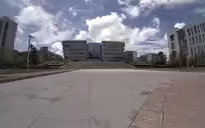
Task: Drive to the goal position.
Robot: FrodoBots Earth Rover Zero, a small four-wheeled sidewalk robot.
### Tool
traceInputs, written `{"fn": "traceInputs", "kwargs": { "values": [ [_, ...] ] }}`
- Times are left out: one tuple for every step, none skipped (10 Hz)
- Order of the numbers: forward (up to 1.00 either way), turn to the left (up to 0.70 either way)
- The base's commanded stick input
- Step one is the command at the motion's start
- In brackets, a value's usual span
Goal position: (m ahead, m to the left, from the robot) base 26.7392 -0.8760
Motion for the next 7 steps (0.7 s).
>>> {"fn": "traceInputs", "kwargs": {
  "values": [
    [0.70, 0.00],
    [0.70, 0.00],
    [0.70, 0.00],
    [0.70, 0.00],
    [0.70, 0.00],
    [0.70, 0.00],
    [0.70, 0.00]
  ]
}}
